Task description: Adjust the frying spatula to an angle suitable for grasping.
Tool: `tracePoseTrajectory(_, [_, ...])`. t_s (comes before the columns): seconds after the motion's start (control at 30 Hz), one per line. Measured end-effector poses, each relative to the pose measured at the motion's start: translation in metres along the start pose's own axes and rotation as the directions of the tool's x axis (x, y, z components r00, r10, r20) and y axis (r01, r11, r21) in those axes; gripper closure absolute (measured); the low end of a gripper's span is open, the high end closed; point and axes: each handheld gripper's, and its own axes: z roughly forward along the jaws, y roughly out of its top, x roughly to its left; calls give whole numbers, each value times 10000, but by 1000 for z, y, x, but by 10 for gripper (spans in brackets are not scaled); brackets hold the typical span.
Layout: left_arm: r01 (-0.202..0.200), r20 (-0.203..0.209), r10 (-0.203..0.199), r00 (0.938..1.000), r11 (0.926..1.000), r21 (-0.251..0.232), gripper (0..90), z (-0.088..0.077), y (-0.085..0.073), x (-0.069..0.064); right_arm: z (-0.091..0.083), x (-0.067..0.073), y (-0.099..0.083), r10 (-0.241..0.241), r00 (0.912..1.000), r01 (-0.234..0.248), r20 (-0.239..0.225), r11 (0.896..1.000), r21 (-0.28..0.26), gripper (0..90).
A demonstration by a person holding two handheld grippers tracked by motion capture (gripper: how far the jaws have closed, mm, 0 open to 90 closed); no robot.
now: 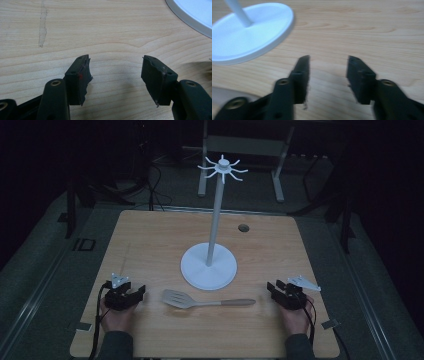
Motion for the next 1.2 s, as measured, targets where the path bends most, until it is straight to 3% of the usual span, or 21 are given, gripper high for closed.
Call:
tracePoseTrajectory(0.13, [-41, -5, 41, 10000, 10000, 9, 399, 0, 0, 0, 1, 0, 1, 30, 9998, -24, -213, 9996, 275, 465])
tracePoseTrajectory(0.2, [-31, -9, 31, 10000, 10000, -11, 399, 0, 0, 0, 3, 6, 0, -463, 9989, 460, 31, 9970, 625, 445])
tracePoseTrajectory(0.43, [-15, -15, 15, 10000, 10000, -35, 399, -1, 0, 0, 3, 18, 1, -1299, 9914, 1306, -140, 9880, 829, 601])
tracePoseTrajectory(0.57, [34, 10, -34, 10000, 9999, -118, 399, -3, 1, 1, 3, 18, 0, -1190, 9925, 1212, -293, 9887, 883, 623])
tracePoseTrajectory(0.63, [25, 25, -25, 10000, 9999, -153, 399, -4, 1, 0, 2, 18, -2, -1180, 9917, 1231, -519, 9863, 1097, 755])
tracePoseTrajectory(0.77, [-12, 171, 14, 9999, 9999, -156, 399, -5, 1, -1, 2, 22, -6, -1331, 9880, 1426, -780, 9809, 1326, 865])
tracePoseTrajectory(1.2, [-351, 868, 383, 9955, 9987, -376, 409, -16, 3, -11, -1, 40, -16, -1362, 9832, 1579, -1214, 9687, 1916, 889])
